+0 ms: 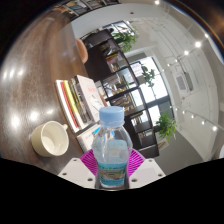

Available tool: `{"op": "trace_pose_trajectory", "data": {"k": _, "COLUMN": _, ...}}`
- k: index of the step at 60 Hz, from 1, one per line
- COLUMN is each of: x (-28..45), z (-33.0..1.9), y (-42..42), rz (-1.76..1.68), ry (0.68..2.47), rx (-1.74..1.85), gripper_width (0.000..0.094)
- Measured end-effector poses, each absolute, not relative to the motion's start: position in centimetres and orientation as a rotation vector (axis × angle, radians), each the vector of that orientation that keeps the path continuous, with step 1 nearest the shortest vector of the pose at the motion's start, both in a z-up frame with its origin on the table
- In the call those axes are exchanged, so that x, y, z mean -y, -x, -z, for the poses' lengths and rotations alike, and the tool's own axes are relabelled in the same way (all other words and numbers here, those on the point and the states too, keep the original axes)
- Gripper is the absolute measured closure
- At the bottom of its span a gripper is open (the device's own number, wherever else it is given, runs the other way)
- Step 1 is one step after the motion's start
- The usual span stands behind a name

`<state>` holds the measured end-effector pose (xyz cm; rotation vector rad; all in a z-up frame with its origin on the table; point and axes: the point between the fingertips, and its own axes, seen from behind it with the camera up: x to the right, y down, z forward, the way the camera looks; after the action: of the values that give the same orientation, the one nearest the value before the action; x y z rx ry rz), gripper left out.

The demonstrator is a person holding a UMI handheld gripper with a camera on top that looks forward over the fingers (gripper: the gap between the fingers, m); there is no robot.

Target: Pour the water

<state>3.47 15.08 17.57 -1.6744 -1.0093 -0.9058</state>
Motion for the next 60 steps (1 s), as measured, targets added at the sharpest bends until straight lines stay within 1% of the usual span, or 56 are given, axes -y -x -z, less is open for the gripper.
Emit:
{"op": "trace_pose_trajectory", "data": {"k": 7, "x": -14.5, "z": -20.6, "y": -4.5, "rz": 0.598, "ry": 1.777, "rx": 0.627, "gripper_width": 0.0603}}
{"op": "trace_pose_trajectory", "data": {"k": 14, "x": -13.6, "z": -21.7, "y": -7.3, "rz": 0.337, "ry": 1.822, "rx": 0.278, "gripper_width": 0.0604}}
{"op": "trace_pose_trajectory", "data": {"k": 21, "x": -13.3, "z": -19.9, "y": -9.8, "rz": 0.139, "ry": 1.825, "rx": 0.027, "gripper_width": 0.0604}}
{"op": "trace_pose_trajectory", "data": {"k": 25, "x": -13.6, "z": -17.4, "y": -10.9, "rz": 0.097, "ry": 1.842, "rx": -0.032, "gripper_width": 0.0601}}
{"op": "trace_pose_trajectory", "data": {"k": 31, "x": -13.6, "z": -13.9, "y": -12.7, "rz": 0.068, "ry": 1.887, "rx": -0.063, "gripper_width": 0.0604}}
{"op": "trace_pose_trajectory", "data": {"k": 33, "x": -14.1, "z": -12.3, "y": -12.1, "rz": 0.062, "ry": 1.894, "rx": -0.074, "gripper_width": 0.0604}}
{"op": "trace_pose_trajectory", "data": {"k": 50, "x": -15.0, "z": -5.0, "y": -11.8, "rz": 0.003, "ry": 1.963, "rx": -0.054, "gripper_width": 0.0599}}
{"op": "trace_pose_trajectory", "data": {"k": 51, "x": -15.3, "z": -5.5, "y": -11.8, "rz": -0.002, "ry": 1.933, "rx": -0.056, "gripper_width": 0.0601}}
{"op": "trace_pose_trajectory", "data": {"k": 56, "x": -15.0, "z": -5.5, "y": -11.9, "rz": -0.004, "ry": 1.93, "rx": -0.053, "gripper_width": 0.0605}}
{"op": "trace_pose_trajectory", "data": {"k": 60, "x": -14.9, "z": -5.5, "y": -11.9, "rz": -0.008, "ry": 1.922, "rx": -0.056, "gripper_width": 0.0567}}
